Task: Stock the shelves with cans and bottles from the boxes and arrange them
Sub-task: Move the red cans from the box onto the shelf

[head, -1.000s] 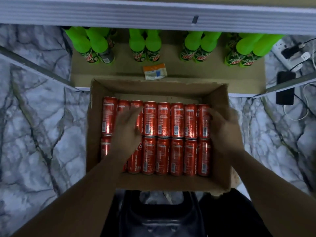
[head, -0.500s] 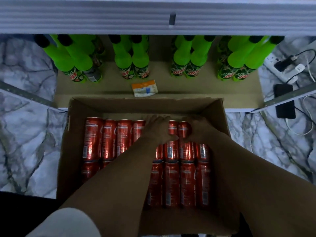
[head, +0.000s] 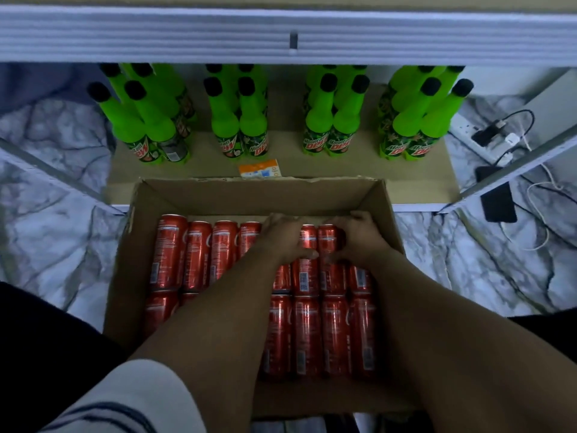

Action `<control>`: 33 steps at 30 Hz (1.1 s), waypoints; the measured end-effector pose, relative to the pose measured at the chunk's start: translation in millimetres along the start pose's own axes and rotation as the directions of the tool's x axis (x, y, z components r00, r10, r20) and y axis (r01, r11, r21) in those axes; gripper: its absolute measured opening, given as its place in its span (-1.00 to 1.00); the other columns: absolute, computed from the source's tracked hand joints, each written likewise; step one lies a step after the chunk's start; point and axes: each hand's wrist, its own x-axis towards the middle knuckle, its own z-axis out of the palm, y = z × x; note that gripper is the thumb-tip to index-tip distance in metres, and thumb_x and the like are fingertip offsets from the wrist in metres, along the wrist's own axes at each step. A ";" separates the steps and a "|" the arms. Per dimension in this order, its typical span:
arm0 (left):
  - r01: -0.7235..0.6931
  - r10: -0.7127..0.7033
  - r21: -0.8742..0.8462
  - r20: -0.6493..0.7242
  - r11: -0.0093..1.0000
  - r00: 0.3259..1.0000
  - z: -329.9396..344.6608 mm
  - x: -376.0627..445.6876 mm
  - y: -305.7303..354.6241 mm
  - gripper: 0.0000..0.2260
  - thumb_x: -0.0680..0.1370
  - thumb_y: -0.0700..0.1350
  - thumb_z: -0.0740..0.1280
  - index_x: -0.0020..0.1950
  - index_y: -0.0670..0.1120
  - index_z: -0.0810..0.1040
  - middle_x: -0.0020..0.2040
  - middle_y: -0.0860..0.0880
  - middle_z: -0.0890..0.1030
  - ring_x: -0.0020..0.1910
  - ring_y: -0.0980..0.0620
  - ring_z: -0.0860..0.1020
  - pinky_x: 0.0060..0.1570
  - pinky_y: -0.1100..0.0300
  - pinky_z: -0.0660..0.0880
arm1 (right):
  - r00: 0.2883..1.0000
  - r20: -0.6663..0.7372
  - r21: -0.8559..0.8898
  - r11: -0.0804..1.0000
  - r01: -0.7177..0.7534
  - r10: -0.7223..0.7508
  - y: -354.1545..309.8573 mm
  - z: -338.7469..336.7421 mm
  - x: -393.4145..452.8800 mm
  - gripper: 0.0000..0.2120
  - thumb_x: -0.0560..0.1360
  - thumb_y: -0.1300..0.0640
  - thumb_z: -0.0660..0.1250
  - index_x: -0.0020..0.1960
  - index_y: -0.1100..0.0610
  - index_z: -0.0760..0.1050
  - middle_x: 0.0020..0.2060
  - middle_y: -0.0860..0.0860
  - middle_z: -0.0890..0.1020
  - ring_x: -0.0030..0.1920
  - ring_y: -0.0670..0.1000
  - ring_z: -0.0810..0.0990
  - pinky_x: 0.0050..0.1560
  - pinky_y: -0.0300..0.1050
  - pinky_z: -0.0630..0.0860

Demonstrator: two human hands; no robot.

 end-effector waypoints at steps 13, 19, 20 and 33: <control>-0.085 -0.158 -0.719 -0.264 0.690 0.952 18.9 -57.9 30.5 -0.38 0.35 -0.30 0.62 0.36 0.02 0.57 0.29 0.00 0.57 0.26 0.03 0.56 0.30 0.04 0.54 | 0.910 -0.368 0.549 0.835 0.047 0.191 -26.5 15.0 -76.1 -0.48 0.28 0.40 0.55 0.15 0.04 0.58 0.12 -0.06 0.48 0.10 -0.06 0.51 0.15 -0.14 0.52; -0.111 -0.156 -0.791 -0.253 0.602 0.955 11.0 -64.7 28.6 -0.38 0.35 -0.30 0.61 0.33 0.13 0.58 0.30 0.05 0.60 0.27 0.05 0.59 0.23 -0.06 0.60 | 0.901 -0.373 0.613 0.788 0.061 0.220 -29.1 5.2 -74.6 -0.41 0.23 0.42 0.58 0.17 0.02 0.61 0.16 -0.07 0.51 0.18 0.02 0.57 0.20 0.07 0.60; -0.111 -0.158 -0.797 -0.251 0.594 0.955 5.6 -66.1 29.1 -0.37 0.35 -0.30 0.62 0.31 0.16 0.59 0.30 0.04 0.61 0.27 0.04 0.59 0.23 -0.07 0.60 | 0.901 -0.374 0.620 0.782 0.065 0.221 -31.7 -2.5 -73.6 -0.40 0.21 0.43 0.59 0.16 0.01 0.62 0.15 -0.07 0.52 0.17 0.01 0.58 0.20 0.05 0.60; -0.269 -0.043 -0.752 -0.366 0.602 0.929 -218.4 -176.4 129.7 -0.40 0.33 -0.28 0.64 0.30 0.12 0.63 0.28 0.03 0.63 0.28 0.07 0.60 0.30 -0.02 0.56 | 0.864 -0.484 0.580 0.791 0.197 0.140 -132.4 -210.0 -168.8 -0.40 0.19 0.32 0.66 0.19 0.03 0.64 0.14 -0.04 0.59 0.06 -0.28 0.56 0.11 -0.33 0.50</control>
